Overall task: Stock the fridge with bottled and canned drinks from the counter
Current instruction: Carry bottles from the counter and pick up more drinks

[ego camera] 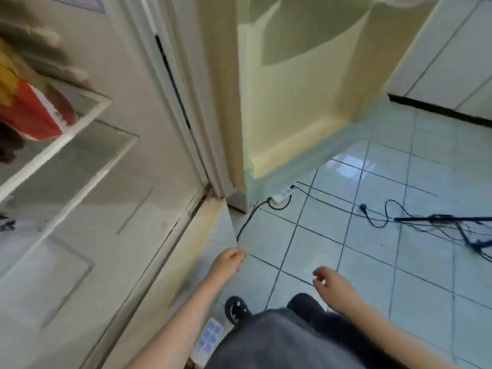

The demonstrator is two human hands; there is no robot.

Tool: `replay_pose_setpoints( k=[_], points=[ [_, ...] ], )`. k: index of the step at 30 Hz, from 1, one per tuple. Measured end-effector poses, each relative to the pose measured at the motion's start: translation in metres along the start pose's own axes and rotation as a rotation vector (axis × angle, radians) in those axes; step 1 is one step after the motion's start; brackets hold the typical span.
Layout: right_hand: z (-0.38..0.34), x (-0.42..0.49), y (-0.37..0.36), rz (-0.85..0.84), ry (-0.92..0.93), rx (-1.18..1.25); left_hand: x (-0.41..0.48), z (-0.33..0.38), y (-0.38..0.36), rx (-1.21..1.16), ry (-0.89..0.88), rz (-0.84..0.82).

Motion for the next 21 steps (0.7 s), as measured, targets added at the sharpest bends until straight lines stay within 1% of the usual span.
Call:
replay_pose_setpoints(
  k=[1,2,4,5,7,10,12,15,17,19,21],
  points=[
    [0.034,-0.009,-0.01,-0.057,-0.114,0.0,0.001,-0.012,-0.016,0.016,0.065,-0.032],
    [0.066,-0.021,-0.018,-0.107,-0.204,0.012,0.0,-0.022,-0.03,0.106,0.087,-0.066],
    [0.12,-0.052,-0.03,-0.186,-0.342,0.065,-0.007,-0.043,-0.06,0.291,0.101,-0.131],
    [0.142,-0.067,-0.034,-0.215,-0.395,0.099,-0.012,-0.052,-0.076,0.341,0.123,-0.177],
    [0.179,-0.094,-0.037,-0.237,-0.457,0.162,-0.019,-0.068,-0.11,0.431,0.14,-0.283],
    [0.232,-0.126,-0.036,-0.201,-0.514,0.33,-0.03,-0.077,-0.167,0.555,0.133,-0.425],
    [0.275,-0.146,-0.035,-0.176,-0.546,0.396,-0.036,-0.077,-0.209,0.64,0.157,-0.45],
    [0.349,-0.168,-0.042,-0.158,-0.603,0.427,-0.042,-0.067,-0.273,0.664,0.204,-0.357],
    [0.4,-0.184,-0.047,-0.133,-0.65,0.464,-0.046,-0.052,-0.32,0.705,0.153,-0.367],
    [0.451,-0.202,-0.05,-0.108,-0.702,0.49,-0.054,-0.025,-0.369,0.85,0.015,-0.443],
    [0.495,-0.224,-0.054,-0.067,-0.787,0.561,-0.065,0.004,-0.418,0.904,-0.089,-0.537]
  ],
)
Point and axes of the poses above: each hand's wrist, its own x-axis towards the middle knuckle, its own y-axis out of the back of the hand, z = x × y, the point moved 4 cm from there along x, towards the middle knuckle, and after that the axes turned 6 degrees about -y, right-handed, at the moved point
